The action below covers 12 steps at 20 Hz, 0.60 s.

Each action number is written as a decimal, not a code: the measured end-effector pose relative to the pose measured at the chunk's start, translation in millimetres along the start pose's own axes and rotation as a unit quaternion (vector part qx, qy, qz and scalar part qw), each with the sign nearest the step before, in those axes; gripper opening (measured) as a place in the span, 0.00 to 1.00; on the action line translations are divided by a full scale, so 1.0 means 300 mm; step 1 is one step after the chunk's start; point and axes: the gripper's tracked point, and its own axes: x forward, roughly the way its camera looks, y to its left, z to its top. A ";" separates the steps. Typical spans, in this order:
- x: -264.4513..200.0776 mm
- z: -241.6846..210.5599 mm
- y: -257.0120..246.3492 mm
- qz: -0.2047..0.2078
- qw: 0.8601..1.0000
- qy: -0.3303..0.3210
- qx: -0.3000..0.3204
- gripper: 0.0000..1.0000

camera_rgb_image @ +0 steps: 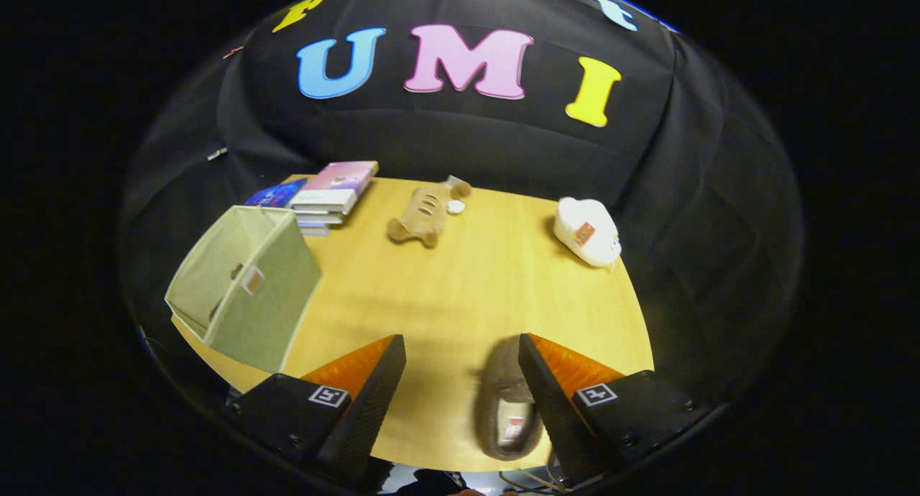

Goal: Open the storage box then place both shoes into the box .Put the left shoe in first, then the right shoe, with the right side of both shoes facing outward in a uniform manner.

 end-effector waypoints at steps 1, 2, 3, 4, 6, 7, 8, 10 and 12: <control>0.011 -0.049 -0.062 -0.007 1.000 0.010 0.000 0.99; 0.020 -0.099 -0.120 -0.011 1.000 0.020 -0.002 0.99; 0.031 -0.146 -0.168 -0.014 0.999 0.029 -0.006 0.99; 0.046 -0.188 -0.209 -0.015 0.999 0.038 -0.011 0.98; 0.083 -0.267 -0.258 -0.007 0.998 0.057 -0.015 0.99; 0.096 -0.297 -0.279 -0.001 0.998 0.064 -0.014 0.99; 0.117 -0.329 -0.294 0.003 0.997 0.074 -0.014 0.99; 0.164 -0.380 -0.316 0.009 0.996 0.086 -0.014 0.99; 0.203 -0.421 -0.292 0.028 0.995 0.098 -0.011 0.99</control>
